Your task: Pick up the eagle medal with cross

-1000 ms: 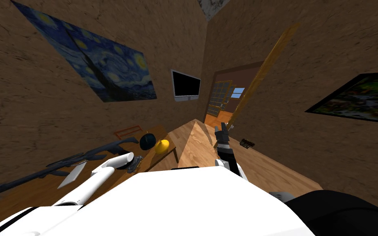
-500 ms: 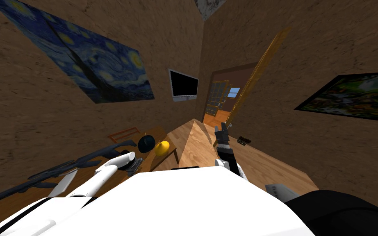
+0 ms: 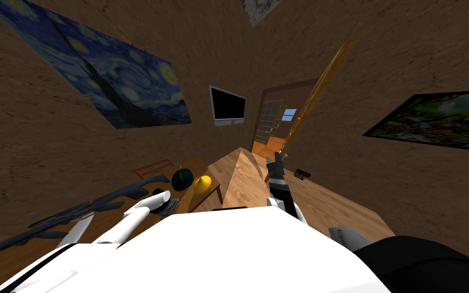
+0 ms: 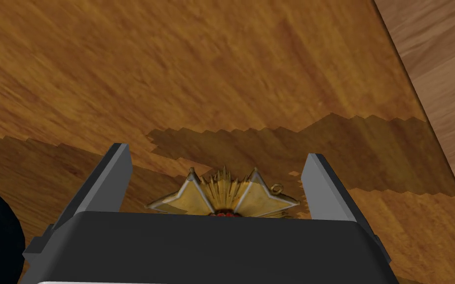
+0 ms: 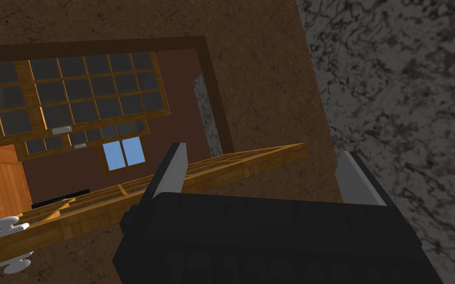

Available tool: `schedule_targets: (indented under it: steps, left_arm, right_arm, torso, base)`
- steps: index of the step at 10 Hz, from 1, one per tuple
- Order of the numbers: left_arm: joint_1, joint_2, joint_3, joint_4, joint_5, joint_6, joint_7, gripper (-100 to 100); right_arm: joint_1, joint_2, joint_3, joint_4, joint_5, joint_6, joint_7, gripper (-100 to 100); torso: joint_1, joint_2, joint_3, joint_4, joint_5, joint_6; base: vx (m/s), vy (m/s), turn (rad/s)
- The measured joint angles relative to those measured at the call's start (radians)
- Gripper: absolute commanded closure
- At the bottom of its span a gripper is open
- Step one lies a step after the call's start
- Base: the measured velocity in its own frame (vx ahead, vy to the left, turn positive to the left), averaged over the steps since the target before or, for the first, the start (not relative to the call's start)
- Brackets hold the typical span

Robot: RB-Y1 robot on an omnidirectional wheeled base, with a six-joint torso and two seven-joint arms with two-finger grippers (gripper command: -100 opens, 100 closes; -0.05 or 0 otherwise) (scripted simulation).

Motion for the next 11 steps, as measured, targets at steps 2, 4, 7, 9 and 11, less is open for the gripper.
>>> schedule_targets:
  steps: [2, 4, 7, 9, 11]
  left_arm:
    - [0.001, -0.002, -0.001, 0.003, -0.001, -0.002, 0.0, 100]
    - [0.001, -0.002, 0.0, 0.003, -0.001, -0.002, 0.001, 100]
    - [0.001, -0.002, 0.0, 0.003, -0.001, -0.002, 0.0, 100]
    - [-0.006, 0.024, -0.001, -0.011, 0.018, 0.019, -0.008, 100]
    - [-0.005, 0.043, 0.001, -0.03, 0.03, 0.041, -0.008, 0]
  right_arm:
    - [0.0, 0.0, 0.0, 0.0, 0.0, 0.0, 0.0, 0]
    - [0.0, 0.0, 0.0, 0.0, 0.0, 0.0, 0.0, 0]
    - [0.0, 0.0, 0.0, 0.0, 0.0, 0.0, 0.0, 0]
    - [0.0, 0.0, 0.0, 0.0, 0.0, 0.0, 0.0, 0]
    - [0.0, 0.0, 0.0, 0.0, 0.0, 0.0, 0.0, 0]
  torso:
    - [-0.003, 0.0, 0.0, 0.001, -0.001, 0.001]
    - [-0.003, 0.0, 0.0, 0.0, 0.0, 0.001]
    - [-0.003, 0.0, 0.0, 0.0, 0.0, 0.001]
    - [-0.007, 0.001, 0.001, 0.001, -0.001, 0.001]
    - [-0.005, 0.001, 0.001, 0.001, -0.001, 0.001]
  base:
    - [0.0, 0.003, 0.005]
    - [0.0, 0.0, 0.0]
    - [-0.003, -0.017, 0.018]
    - [-0.02, -0.058, 0.026]
    - [-0.005, -0.01, 0.004]
